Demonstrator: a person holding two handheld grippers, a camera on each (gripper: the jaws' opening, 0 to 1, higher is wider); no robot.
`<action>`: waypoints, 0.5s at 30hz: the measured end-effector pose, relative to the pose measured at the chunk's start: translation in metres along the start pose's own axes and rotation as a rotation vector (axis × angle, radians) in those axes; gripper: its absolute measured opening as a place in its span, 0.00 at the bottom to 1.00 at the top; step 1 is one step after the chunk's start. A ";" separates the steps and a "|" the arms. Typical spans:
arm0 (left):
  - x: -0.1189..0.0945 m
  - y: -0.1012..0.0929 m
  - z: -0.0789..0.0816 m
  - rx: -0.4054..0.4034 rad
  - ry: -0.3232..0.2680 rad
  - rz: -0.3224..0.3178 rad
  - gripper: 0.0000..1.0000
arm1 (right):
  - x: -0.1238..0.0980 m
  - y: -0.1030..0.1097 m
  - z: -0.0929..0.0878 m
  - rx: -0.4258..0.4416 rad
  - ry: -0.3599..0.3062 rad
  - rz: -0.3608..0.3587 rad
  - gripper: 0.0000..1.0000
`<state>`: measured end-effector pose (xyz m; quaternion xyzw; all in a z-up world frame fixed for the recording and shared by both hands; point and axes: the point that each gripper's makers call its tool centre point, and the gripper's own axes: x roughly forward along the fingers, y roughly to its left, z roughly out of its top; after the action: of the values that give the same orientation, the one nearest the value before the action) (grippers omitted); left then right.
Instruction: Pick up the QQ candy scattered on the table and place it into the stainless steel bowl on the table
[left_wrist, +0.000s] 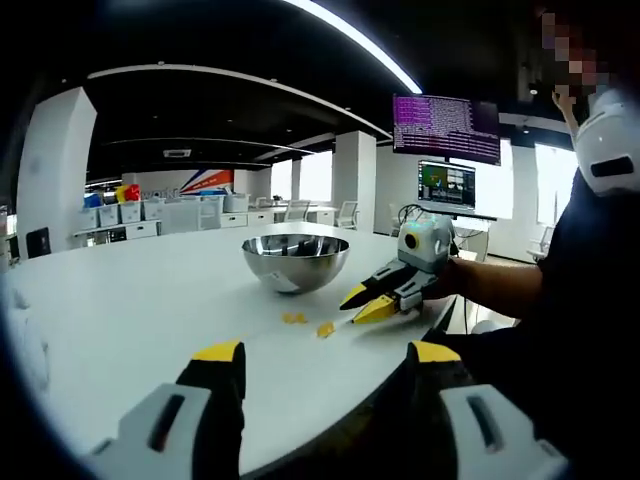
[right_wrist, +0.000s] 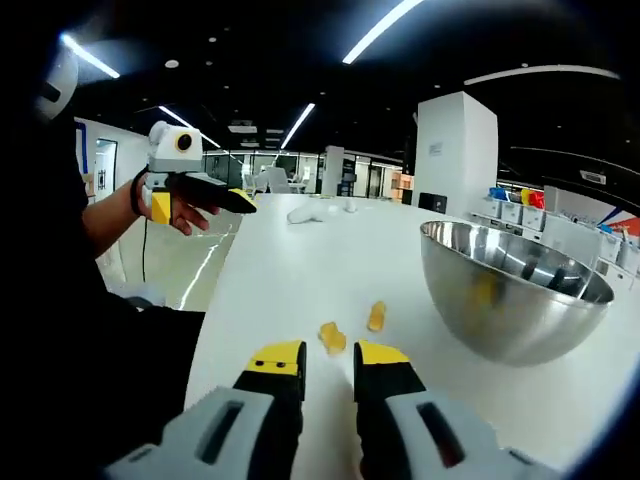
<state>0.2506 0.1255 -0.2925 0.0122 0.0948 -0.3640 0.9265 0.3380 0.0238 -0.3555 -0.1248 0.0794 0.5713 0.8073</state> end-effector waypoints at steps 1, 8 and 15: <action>-0.002 0.001 0.000 -0.001 -0.002 0.002 0.65 | 0.003 -0.001 0.001 -0.001 0.000 0.001 0.20; -0.014 0.013 -0.002 -0.012 -0.015 0.035 0.65 | 0.021 -0.002 -0.005 -0.008 0.037 0.015 0.18; -0.017 0.021 -0.005 -0.022 -0.021 0.048 0.65 | 0.022 -0.002 -0.013 -0.017 0.068 0.019 0.13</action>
<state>0.2517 0.1531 -0.2952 0.0005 0.0888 -0.3405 0.9360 0.3477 0.0390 -0.3735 -0.1504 0.1033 0.5750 0.7975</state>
